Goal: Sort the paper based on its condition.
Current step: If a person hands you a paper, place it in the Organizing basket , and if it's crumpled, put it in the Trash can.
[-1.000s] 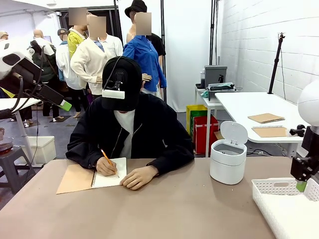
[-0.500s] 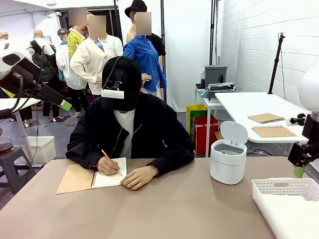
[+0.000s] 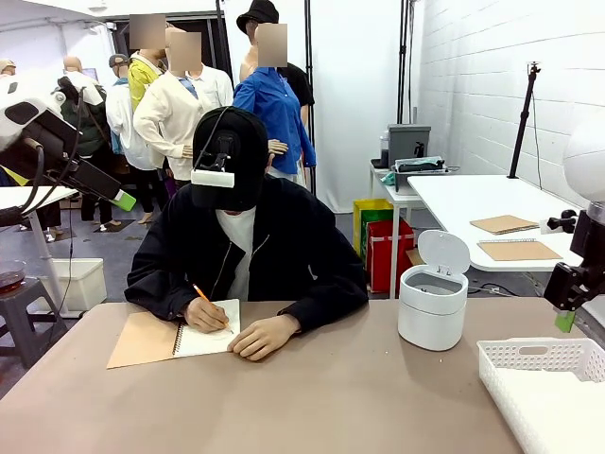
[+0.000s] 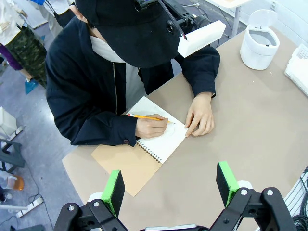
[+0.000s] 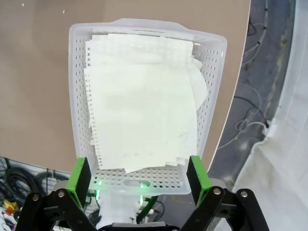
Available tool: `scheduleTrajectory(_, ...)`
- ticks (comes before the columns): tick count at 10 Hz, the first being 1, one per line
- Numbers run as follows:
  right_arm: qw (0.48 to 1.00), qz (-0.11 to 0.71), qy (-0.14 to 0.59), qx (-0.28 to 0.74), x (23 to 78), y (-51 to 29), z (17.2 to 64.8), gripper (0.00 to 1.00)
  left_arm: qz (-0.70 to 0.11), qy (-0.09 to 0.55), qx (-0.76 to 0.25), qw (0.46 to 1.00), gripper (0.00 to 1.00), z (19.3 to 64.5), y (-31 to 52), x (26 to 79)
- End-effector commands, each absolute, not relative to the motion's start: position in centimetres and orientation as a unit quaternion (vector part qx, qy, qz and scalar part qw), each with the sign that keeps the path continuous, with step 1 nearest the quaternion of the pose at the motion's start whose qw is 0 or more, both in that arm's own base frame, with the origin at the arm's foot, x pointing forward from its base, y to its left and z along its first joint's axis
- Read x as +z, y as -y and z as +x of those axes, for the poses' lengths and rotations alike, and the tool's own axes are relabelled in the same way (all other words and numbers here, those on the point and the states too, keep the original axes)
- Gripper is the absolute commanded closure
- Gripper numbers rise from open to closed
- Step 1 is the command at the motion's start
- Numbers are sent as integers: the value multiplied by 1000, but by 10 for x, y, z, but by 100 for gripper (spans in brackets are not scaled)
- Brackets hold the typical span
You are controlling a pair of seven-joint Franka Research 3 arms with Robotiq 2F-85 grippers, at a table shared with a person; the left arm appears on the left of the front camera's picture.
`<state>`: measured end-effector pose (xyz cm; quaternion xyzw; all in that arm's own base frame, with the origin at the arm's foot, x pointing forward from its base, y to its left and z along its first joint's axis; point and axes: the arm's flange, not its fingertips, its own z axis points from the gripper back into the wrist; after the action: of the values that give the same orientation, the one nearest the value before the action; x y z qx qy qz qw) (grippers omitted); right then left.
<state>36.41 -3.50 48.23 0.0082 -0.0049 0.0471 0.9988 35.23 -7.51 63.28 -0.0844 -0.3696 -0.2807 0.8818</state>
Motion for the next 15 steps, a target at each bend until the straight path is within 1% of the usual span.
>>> scheduleTrajectory(1, 999, 6, 9, 45, 478, 37, 363, 0, -84, 373, -279, 881, 0, 353, 74, 634)
scheduleTrajectory(2, 999, 8, 5, 47, 482, 35, 364, 0, -84, 373, -279, 881, 0, 353, 74, 634)
scheduleTrajectory(5, 982, 116, 1, 150, 511, -28, 366, 0, -84, 373, -279, 881, 0, 353, 74, 634)
scheduleTrajectory(6, 971, 144, 10, 190, 523, -53, 372, 0, -84, 373, -279, 881, 0, 353, 74, 634)
scheduleTrajectory(9, 934, 207, 84, 278, 540, -129, 394, 0, -84, 373, -279, 881, 0, 353, 74, 634)
scheduleTrajectory(10, 916, 227, 117, 310, 544, -159, 406, 0, -84, 373, -279, 881, 0, 353, 74, 634)
scheduleTrajectory(12, 877, 241, 192, 368, 554, -201, 426, 0, -84, 373, -279, 881, 0, 353, 74, 634)
scheduleTrajectory(14, 843, 285, 231, 394, 578, -228, 435, 0, -84, 373, -279, 881, 0, 353, 74, 634)
scheduleTrajectory(15, 832, 290, 243, 407, 589, -237, 439, 0, -84, 373, -279, 881, 0, 353, 74, 634)
